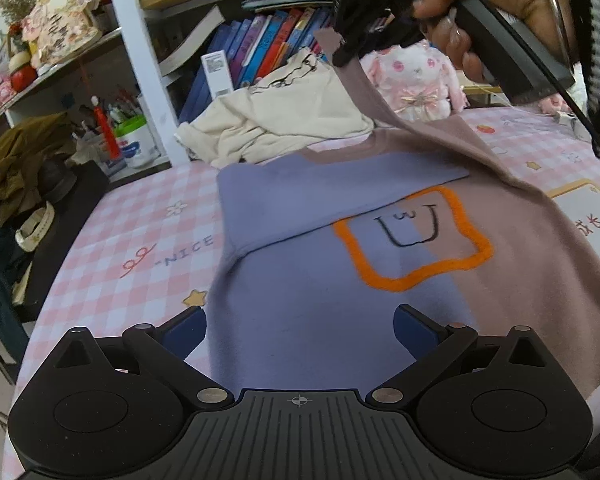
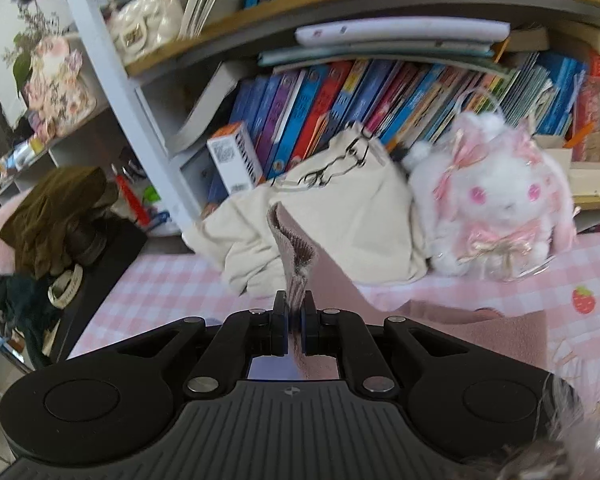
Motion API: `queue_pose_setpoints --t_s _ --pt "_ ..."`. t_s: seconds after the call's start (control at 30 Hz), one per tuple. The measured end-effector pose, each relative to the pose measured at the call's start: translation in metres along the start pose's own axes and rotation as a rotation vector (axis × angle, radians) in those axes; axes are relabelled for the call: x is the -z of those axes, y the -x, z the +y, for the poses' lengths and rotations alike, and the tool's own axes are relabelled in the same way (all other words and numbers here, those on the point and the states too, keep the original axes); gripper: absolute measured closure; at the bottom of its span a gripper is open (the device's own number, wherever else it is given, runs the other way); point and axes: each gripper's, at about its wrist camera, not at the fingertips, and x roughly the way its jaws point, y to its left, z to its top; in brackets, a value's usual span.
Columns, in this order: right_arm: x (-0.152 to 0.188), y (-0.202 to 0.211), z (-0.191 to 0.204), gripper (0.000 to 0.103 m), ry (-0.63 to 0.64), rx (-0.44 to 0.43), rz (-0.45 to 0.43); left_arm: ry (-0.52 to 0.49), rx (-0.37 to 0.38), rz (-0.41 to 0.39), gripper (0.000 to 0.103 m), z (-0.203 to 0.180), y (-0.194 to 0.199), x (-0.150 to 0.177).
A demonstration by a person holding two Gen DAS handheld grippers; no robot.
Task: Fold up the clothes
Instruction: 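Lift the mauve sleeve with the right gripper and lay it over the lavender sleeve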
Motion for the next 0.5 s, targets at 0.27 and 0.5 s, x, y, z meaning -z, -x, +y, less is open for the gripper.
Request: queue_pose_setpoints --t_s 0.27,0.5 --pt "0.005 -0.016 0.013 0.097 0.014 0.002 0.022 0.035 -0.002 0.013 0.002 0.013 -0.003 0.002" --pt "0.013 -0.023 0.019 0.097 -0.004 -0.023 0.054 0.031 0.000 0.016 0.002 0.017 -0.002 0.005"
